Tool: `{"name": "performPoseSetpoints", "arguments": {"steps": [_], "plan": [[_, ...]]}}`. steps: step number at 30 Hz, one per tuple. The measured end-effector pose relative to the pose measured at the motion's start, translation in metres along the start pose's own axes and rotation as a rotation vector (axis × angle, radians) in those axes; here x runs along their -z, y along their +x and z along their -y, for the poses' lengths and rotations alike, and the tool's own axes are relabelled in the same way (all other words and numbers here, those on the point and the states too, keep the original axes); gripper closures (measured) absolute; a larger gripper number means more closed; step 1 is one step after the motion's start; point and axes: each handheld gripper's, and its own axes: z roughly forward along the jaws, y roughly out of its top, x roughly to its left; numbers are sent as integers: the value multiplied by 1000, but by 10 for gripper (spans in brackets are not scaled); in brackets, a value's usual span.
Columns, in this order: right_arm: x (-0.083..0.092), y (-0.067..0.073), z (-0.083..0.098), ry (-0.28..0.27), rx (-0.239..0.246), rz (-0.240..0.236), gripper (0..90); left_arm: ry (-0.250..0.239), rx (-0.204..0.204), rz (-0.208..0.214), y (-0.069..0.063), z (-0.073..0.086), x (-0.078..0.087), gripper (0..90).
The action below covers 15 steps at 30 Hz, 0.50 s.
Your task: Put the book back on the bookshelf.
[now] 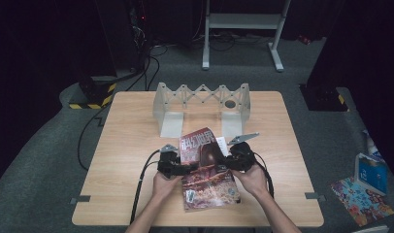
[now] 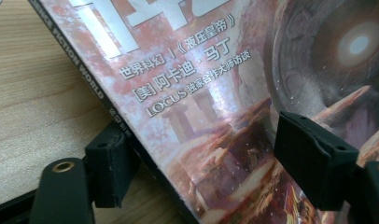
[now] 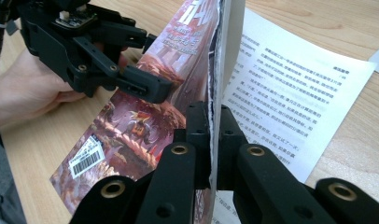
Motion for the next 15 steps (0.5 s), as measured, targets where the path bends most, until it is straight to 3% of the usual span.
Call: {"name": "performPoseSetpoints", "arguments": {"steps": [10, 15], "plan": [[-2, -2, 3, 23, 22, 34, 875, 21, 29, 48, 7, -1, 5, 419], [-8, -7, 7, 40, 26, 49, 874, 0, 27, 49, 5, -2, 9, 587]]}}
